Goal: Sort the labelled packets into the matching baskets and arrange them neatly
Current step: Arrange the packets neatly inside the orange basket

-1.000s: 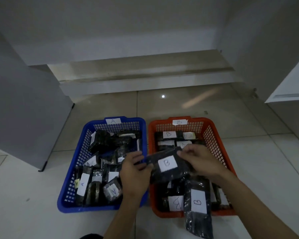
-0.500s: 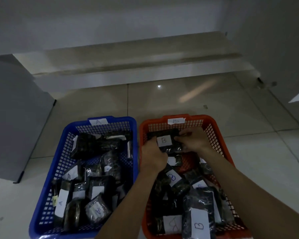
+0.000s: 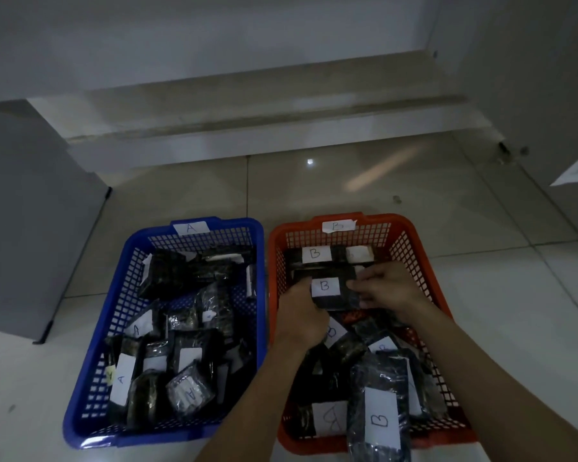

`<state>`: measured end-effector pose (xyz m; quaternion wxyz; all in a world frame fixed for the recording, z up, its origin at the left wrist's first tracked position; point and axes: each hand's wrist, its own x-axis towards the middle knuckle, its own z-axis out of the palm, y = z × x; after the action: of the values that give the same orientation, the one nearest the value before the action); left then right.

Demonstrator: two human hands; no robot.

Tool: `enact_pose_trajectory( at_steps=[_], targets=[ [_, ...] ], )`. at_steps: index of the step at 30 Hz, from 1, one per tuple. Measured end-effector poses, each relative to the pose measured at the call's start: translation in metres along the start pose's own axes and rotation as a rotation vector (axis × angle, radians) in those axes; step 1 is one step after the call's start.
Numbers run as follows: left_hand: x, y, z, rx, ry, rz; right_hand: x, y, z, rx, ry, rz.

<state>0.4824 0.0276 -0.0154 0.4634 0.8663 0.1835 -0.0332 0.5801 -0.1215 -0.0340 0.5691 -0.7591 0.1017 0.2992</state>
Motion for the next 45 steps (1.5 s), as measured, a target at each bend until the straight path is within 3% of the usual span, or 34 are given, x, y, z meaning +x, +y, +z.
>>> enact_pose_trajectory(
  at_steps=[6, 14, 21, 23, 25, 28, 32, 35, 38, 42, 45],
  targets=[
    [0.006, 0.006, -0.007, 0.017, -0.123, -0.064, 0.007, 0.007, 0.010, -0.048, 0.137, -0.092],
    [-0.030, -0.001, 0.003, 0.177, -0.086, -0.107, 0.002, 0.011, 0.013, 0.092, 0.160, -0.012],
    [-0.046, -0.007, -0.002, 0.127, -0.098, -0.085, -0.004, 0.011, 0.015, -0.400, 0.246, -0.197],
    [-0.043, -0.006, -0.006, 0.111, -0.152, -0.086, -0.009, 0.007, 0.012, -0.431, 0.241, -0.235],
    [-0.040, -0.005, -0.010, 0.086, -0.220, -0.103, -0.023, -0.001, 0.005, -0.420, 0.205, -0.283],
    [-0.042, 0.002, -0.019, 0.040, -0.260, -0.076, -0.056, -0.018, -0.020, -0.538, 0.003, -0.270],
    [-0.059, 0.016, -0.027, 0.032, -0.229, 0.175, -0.098, -0.019, -0.050, -0.762, -0.205, -0.129],
    [-0.061, 0.025, -0.019, 0.240, -0.429, 0.267, -0.119, -0.013, -0.055, -0.667, -0.217, -0.093],
    [-0.063, 0.036, -0.011, 0.454, -0.562, 0.181, -0.131, -0.009, -0.055, -0.598, -0.173, -0.098],
    [-0.065, 0.043, -0.018, 0.168, -0.508, 0.136, -0.142, -0.005, -0.059, -0.559, -0.173, -0.095],
    [-0.065, 0.042, -0.033, -0.156, -0.462, 0.028, -0.149, -0.004, -0.063, -0.370, -0.295, -0.084]
  ],
)
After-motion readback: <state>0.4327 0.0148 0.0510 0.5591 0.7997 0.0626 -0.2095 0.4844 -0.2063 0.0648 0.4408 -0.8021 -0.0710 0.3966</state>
